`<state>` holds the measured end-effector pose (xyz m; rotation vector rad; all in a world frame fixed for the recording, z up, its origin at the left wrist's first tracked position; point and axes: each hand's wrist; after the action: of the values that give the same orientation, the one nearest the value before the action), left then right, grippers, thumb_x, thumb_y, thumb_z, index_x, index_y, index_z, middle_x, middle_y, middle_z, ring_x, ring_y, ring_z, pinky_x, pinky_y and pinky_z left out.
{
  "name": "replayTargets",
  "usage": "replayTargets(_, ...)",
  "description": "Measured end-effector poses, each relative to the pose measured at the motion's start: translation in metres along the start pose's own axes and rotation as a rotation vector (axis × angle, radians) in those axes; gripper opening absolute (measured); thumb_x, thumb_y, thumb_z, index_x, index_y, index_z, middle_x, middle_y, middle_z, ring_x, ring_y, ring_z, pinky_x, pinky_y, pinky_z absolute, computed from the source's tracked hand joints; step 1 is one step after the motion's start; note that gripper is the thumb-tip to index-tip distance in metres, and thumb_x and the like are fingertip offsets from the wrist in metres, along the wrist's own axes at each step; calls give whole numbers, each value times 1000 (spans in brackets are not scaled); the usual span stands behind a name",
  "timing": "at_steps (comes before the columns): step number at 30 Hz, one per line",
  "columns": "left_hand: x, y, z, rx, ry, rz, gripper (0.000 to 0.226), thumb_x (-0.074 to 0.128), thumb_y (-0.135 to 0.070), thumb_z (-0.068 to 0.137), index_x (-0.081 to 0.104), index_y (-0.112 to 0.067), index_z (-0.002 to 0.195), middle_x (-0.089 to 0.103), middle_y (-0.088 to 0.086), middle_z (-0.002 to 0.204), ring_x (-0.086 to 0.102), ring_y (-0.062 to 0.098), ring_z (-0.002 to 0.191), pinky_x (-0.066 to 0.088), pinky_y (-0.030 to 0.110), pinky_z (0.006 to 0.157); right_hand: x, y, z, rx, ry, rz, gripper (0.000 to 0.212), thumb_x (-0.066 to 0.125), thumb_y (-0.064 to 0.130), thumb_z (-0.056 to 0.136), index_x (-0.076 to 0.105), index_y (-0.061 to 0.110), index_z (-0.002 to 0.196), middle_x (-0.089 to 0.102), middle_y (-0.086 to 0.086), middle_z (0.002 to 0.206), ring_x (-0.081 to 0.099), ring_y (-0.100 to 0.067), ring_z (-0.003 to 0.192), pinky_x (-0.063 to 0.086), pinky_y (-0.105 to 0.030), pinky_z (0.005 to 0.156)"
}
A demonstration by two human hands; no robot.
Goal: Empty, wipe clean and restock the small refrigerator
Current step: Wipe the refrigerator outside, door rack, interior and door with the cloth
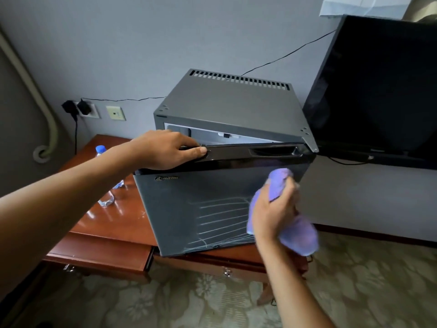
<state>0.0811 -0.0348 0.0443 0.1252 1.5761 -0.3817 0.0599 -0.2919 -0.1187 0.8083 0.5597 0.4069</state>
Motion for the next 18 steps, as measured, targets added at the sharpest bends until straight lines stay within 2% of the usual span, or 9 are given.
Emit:
replayTargets(4, 3, -1, -4, -16, -34, 24, 54, 27, -80, 93, 63, -51, 122, 72, -8, 114, 64, 27, 109, 49, 40, 91, 30, 83, -106, -236, 218, 137, 46, 65, 31, 83, 49, 19, 124, 63, -15, 112, 60, -36, 94, 46, -39, 70)
replayTargets(6, 3, -2, -5, -16, -31, 27, 56, 26, -81, 93, 62, -51, 123, 72, -6, 117, 64, 27, 110, 50, 41, 92, 44, 125, -151, -416, 314, 135, 44, 70, 27, 81, 53, 21, 121, 63, -12, 104, 59, -32, 84, 43, -37, 60)
replayTargets(8, 1, -3, -6, -18, -20, 24, 59, 24, -81, 92, 62, -51, 125, 72, -4, 117, 63, 28, 107, 49, 40, 90, 53, 152, -174, -530, 416, 107, 41, 69, 27, 83, 55, 24, 122, 59, -10, 101, 58, -31, 83, 47, -37, 53)
replayTargets(12, -1, -2, -4, 0, -15, 17, 60, 23, -79, 92, 62, -49, 128, 70, -4, 116, 62, 27, 106, 46, 38, 85, 56, 144, -167, -685, 395, 49, 40, 68, 25, 85, 55, 28, 122, 57, -8, 100, 59, -30, 78, 48, -37, 49)
replayTargets(14, -1, 0, -2, 6, -16, 19, 60, 23, -79, 92, 64, -48, 123, 68, -5, 101, 60, 27, 99, 44, 37, 82, 46, 116, -142, -662, 352, 18, 44, 72, 25, 80, 54, 28, 120, 58, -7, 105, 62, -30, 76, 47, -35, 49)
replayTargets(16, 0, 1, 1, 14, -19, 8, 60, 23, -80, 89, 65, -48, 116, 58, -14, 81, 56, 25, 89, 42, 36, 79, 34, 74, -104, -559, 290, -73, 46, 70, 26, 79, 52, 28, 121, 62, -11, 106, 65, -33, 73, 49, -36, 49)
replayTargets(18, 0, 4, 3, 20, -16, -12, 60, 22, -82, 87, 65, -50, 113, 54, -19, 77, 55, 24, 86, 43, 36, 78, 17, 25, -59, -405, 188, -212, 45, 67, 22, 82, 50, 26, 123, 63, -16, 107, 65, -38, 72, 49, -38, 46)
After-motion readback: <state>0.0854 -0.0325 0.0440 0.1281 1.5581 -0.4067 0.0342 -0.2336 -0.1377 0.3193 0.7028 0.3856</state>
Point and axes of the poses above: each hand's wrist, its own z-axis towards the middle knuckle, its own x-axis out of the palm, y = z × x
